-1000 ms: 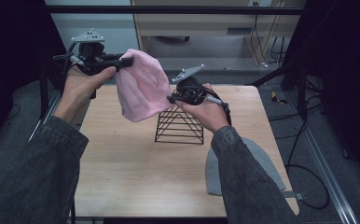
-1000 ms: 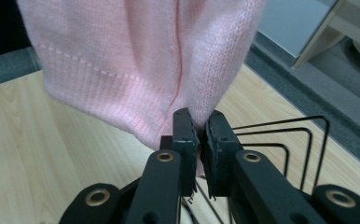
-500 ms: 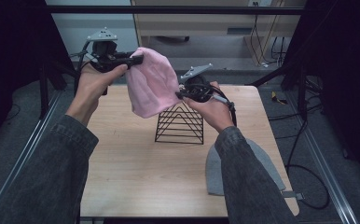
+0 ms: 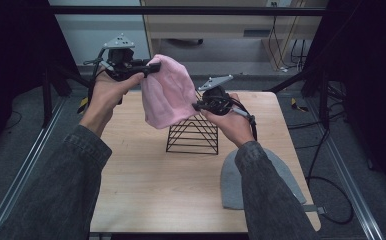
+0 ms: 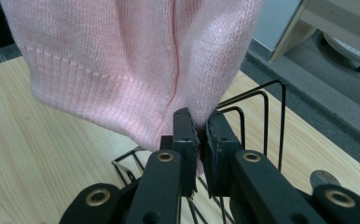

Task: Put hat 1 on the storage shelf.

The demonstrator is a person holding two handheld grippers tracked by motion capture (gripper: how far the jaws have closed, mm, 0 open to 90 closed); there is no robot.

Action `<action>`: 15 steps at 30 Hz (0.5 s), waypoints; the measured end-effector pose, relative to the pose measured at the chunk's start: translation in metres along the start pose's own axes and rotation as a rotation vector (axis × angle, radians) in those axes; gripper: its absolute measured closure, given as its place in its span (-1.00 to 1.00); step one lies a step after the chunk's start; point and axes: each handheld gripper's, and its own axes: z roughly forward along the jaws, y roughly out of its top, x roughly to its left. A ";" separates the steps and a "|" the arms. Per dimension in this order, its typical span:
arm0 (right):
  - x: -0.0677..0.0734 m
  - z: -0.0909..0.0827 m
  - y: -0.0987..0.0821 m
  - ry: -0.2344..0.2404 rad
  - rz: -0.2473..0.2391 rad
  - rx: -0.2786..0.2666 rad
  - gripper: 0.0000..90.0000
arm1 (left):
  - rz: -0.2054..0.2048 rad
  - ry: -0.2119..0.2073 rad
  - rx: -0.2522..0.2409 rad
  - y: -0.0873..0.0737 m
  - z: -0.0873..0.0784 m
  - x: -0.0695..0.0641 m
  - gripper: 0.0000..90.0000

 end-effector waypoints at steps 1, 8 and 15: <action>0.000 -0.001 0.000 0.001 0.000 -0.004 0.87 | -0.001 0.000 -0.002 0.000 0.000 0.000 0.62; -0.003 -0.005 -0.008 -0.016 0.002 -0.002 0.87 | 0.003 -0.014 0.001 0.001 0.008 -0.007 0.61; -0.006 -0.009 -0.024 -0.040 0.014 -0.025 0.88 | 0.021 -0.024 0.001 0.001 0.020 -0.015 0.60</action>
